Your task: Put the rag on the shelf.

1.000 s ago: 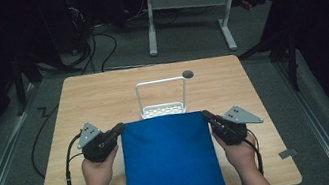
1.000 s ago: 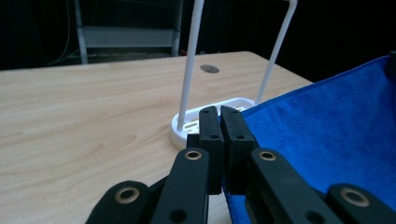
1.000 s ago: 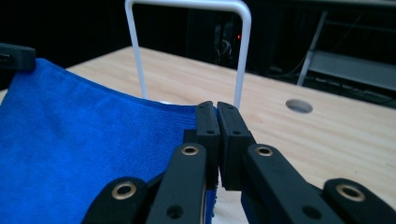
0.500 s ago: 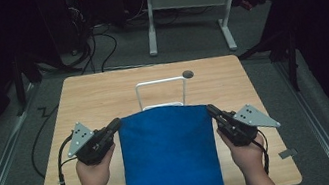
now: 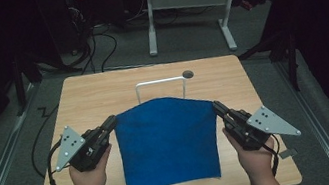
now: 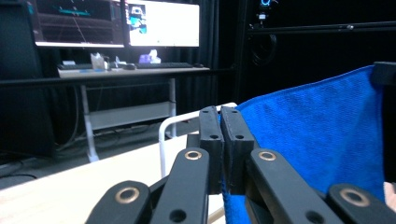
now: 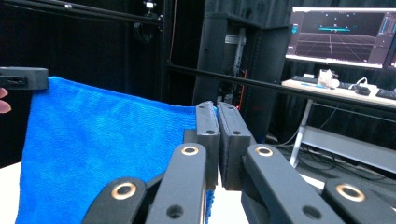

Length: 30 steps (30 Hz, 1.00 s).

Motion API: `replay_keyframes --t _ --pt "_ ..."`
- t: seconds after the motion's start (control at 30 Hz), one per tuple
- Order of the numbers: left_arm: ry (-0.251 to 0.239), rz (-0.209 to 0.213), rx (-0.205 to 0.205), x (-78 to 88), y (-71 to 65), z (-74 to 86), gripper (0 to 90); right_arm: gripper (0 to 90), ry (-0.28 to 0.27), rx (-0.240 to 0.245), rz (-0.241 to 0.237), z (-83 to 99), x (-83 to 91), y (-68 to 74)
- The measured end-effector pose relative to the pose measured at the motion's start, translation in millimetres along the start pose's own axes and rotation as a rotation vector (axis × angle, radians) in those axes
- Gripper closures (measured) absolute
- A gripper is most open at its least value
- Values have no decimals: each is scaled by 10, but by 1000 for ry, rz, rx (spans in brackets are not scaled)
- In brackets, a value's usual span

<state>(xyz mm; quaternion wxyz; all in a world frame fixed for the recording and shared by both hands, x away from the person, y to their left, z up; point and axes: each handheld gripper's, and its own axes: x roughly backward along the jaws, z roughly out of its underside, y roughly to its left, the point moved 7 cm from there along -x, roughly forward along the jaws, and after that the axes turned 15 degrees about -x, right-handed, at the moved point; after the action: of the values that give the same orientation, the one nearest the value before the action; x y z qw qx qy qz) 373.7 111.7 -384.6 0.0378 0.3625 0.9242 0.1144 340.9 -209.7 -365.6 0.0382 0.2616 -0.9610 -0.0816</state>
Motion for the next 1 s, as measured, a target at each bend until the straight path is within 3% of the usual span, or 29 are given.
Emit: replay_keyframes --t 0.13,0.3,0.43,1.0 --pt "-2 0 14 -25 33 6 887 888 5 -21 -24 6 -27 30" --pt "-7 -16 -18 -97 115 -45 887 889 15 0 -17 -3 -114 22" --pt "-3 -16 -5 -175 224 -63 887 889 4 2 -9 -83 -194 -23" --pt "29 -47 -68 -577 542 -418 887 888 -14 -4 44 -487 -544 -312"
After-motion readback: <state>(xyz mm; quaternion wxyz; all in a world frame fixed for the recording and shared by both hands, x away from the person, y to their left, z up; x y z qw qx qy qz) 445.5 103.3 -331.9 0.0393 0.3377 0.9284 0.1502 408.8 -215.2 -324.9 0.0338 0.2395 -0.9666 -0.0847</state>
